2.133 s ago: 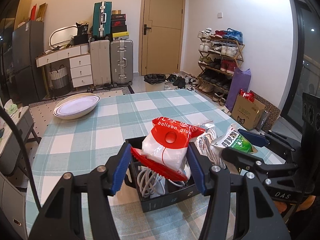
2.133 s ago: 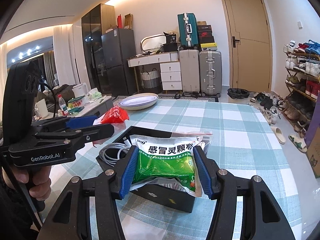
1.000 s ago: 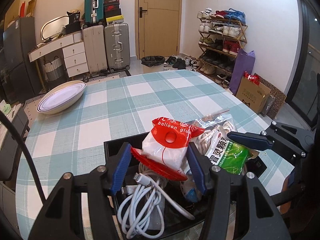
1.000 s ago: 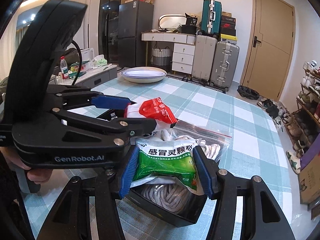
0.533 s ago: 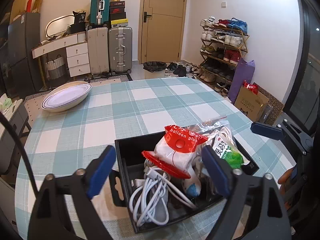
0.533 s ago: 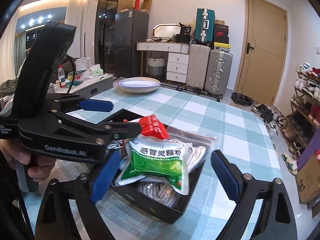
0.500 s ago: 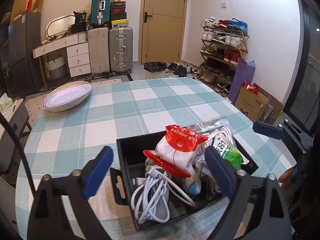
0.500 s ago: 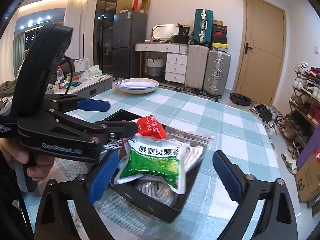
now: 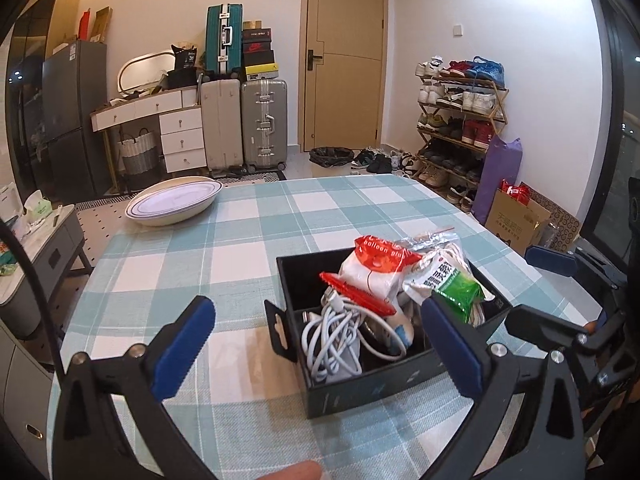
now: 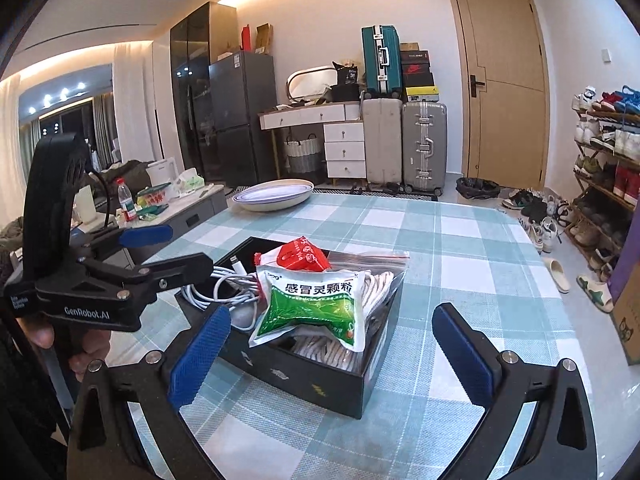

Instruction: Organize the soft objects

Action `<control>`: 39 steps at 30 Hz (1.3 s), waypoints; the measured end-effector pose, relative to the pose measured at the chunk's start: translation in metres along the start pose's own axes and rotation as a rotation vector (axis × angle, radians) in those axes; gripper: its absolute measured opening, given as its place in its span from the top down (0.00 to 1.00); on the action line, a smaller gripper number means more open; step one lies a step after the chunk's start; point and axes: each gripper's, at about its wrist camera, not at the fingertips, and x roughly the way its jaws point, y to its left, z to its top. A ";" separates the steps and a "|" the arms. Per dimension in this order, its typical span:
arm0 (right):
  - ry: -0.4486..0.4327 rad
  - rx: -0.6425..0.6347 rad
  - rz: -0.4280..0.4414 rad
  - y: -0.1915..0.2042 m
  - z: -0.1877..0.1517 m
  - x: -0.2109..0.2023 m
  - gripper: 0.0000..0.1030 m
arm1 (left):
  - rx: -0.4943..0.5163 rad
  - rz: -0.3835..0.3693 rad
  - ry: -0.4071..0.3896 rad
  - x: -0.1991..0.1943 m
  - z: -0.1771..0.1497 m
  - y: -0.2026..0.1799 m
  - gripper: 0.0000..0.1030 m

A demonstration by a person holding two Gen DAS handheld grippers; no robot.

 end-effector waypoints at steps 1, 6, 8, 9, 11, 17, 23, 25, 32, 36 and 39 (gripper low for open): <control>-0.003 0.002 0.002 0.001 -0.001 -0.002 0.01 | -0.004 0.000 0.001 -0.001 -0.003 0.000 0.00; -0.009 0.008 0.020 0.008 -0.008 -0.005 0.01 | -0.009 -0.001 0.004 -0.001 -0.014 0.001 0.00; -0.021 0.015 0.023 0.010 -0.011 -0.005 0.01 | -0.012 -0.001 0.007 0.001 -0.015 0.001 0.00; -0.028 0.017 0.028 0.010 -0.012 -0.006 0.01 | -0.016 0.002 0.003 0.001 -0.016 0.002 0.00; -0.041 0.023 0.038 0.011 -0.014 -0.006 0.01 | -0.022 0.006 -0.012 0.001 -0.016 0.002 0.00; -0.078 0.013 0.002 0.012 -0.016 -0.009 0.01 | -0.010 0.017 -0.041 -0.001 -0.023 0.002 0.00; -0.101 0.011 -0.012 0.011 -0.016 -0.011 0.01 | -0.012 0.027 -0.052 -0.003 -0.027 0.007 0.00; -0.106 0.005 -0.018 0.011 -0.017 -0.011 0.01 | -0.021 0.031 -0.066 -0.004 -0.027 0.009 0.00; -0.108 0.000 -0.020 0.011 -0.018 -0.011 0.01 | -0.027 0.037 -0.090 -0.007 -0.029 0.009 0.00; -0.111 -0.002 -0.018 0.011 -0.019 -0.010 0.00 | -0.026 0.034 -0.091 -0.005 -0.031 0.007 0.00; -0.114 -0.005 -0.017 0.011 -0.020 -0.010 0.00 | -0.017 0.037 -0.093 -0.006 -0.032 0.006 0.00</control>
